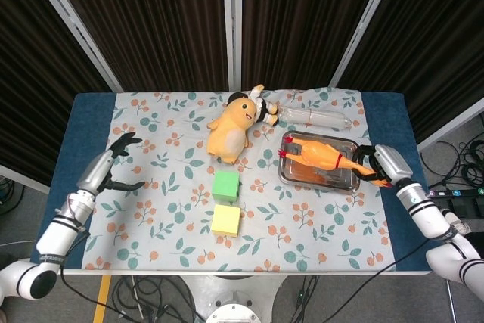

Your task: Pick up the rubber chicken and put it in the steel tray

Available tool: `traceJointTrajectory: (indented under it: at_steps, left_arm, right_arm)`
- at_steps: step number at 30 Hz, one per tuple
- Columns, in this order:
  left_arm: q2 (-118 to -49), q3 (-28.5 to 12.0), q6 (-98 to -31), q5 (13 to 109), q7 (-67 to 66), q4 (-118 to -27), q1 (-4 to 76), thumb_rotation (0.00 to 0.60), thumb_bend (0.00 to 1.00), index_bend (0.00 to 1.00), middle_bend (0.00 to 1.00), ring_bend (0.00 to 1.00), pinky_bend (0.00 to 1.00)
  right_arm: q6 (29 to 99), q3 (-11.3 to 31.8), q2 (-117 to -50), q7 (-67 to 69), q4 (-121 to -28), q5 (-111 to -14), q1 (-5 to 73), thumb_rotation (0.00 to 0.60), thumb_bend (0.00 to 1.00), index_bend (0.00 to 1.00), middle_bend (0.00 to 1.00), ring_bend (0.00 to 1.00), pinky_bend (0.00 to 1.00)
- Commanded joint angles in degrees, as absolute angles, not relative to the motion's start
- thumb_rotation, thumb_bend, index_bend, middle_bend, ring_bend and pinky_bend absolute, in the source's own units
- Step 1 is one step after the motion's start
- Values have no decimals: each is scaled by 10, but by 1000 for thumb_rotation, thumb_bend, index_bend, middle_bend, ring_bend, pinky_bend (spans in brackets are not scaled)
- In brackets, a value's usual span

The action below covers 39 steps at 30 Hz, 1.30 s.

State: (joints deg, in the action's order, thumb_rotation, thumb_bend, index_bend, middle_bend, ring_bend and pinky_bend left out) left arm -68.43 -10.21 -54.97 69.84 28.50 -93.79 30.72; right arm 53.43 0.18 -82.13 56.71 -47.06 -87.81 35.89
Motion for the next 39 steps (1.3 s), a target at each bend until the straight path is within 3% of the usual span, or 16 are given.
traceJointTrajectory:
  at_steps: [1, 8, 11, 15, 19, 23, 29, 33, 39]
  left_arm:
    - [-680, -102, -539, 698, 284, -943, 310, 600, 177, 212, 133, 96, 241]
    - [-685, -103, -546, 710, 277, -942, 308, 600, 174, 212, 133, 96, 241]
    - [-685, -104, -548, 713, 277, -943, 307, 600, 173, 212, 133, 96, 241]
    - [-689, -105, -554, 720, 279, -940, 304, 600, 173, 212, 133, 96, 241]
    - [-694, -103, -564, 733, 282, -934, 300, 600, 171, 212, 133, 96, 240]
    - [-696, -103, -569, 740, 290, -929, 298, 600, 171, 212, 133, 96, 240]
    - [-692, -102, -575, 750, 298, -925, 295, 600, 173, 212, 133, 96, 239]
    - [-687, -100, -575, 754, 291, -920, 294, 600, 173, 212, 133, 96, 238]
    - [-689, -101, -581, 750, 286, -915, 291, 600, 173, 212, 133, 96, 236]
  right_arm:
    - [519, -11, -851, 595, -423, -891, 365, 600, 128, 990, 811, 725, 949]
    - [499, -28, -887, 626, -348, -904, 369, 600, 103, 903, 781, 650, 863]
    - [490, -37, -899, 622, -323, -912, 372, 600, 68, 788, 705, 578, 771]
    - [473, -47, -899, 609, -313, -919, 379, 600, 4, 502, 528, 417, 569]
    - [457, -50, -888, 582, -326, -919, 386, 600, 0, 217, 348, 252, 397]
    - [445, -47, -880, 523, -335, -911, 387, 600, 0, 27, 215, 113, 255]
    - [459, -21, -855, 418, -375, -880, 375, 600, 0, 0, 95, 7, 149]
    - [446, -8, -815, 334, -425, -855, 370, 600, 0, 0, 6, 0, 57]
    - [438, 13, -774, 261, -506, -815, 362, 600, 0, 0, 0, 0, 16]
